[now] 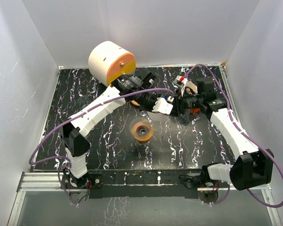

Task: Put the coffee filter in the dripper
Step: Place the coffee filter in the coffee dripper.

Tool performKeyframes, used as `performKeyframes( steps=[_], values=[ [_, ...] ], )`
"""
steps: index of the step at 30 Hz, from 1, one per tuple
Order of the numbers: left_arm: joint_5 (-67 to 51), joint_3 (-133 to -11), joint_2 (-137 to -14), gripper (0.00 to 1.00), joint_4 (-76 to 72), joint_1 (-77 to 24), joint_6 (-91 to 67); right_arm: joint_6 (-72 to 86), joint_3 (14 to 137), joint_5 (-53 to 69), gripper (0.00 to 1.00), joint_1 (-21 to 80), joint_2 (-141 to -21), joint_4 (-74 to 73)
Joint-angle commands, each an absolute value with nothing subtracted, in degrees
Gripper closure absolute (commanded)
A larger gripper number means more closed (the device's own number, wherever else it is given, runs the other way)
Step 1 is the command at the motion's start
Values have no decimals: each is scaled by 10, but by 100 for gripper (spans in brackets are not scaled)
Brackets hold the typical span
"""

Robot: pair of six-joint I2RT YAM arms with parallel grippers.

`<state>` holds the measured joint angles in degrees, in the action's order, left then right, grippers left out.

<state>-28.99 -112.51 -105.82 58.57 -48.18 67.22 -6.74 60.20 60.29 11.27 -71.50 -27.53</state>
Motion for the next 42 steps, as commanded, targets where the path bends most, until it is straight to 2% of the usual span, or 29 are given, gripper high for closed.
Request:
performKeyframes(
  steps=[1, 14, 16, 25, 42],
  values=[
    [-311, -1144, -1047, 100, 582, -485, 659, -89, 625, 584, 68, 120, -713, -274],
    [-316, -1149, -1053, 100, 571, -485, 640, -76, 641, 564, 66, 127, -724, -268],
    [-316, -1149, -1053, 100, 569, -485, 636, -76, 639, 558, 68, 128, -724, -266],
    [-336, -1152, -1054, 100, 570, -485, 623, -62, 642, 480, 88, 128, -720, -251],
    [-367, -1143, -1042, 100, 562, -485, 585, -63, 645, 443, 90, 124, -713, -241]
  ],
)
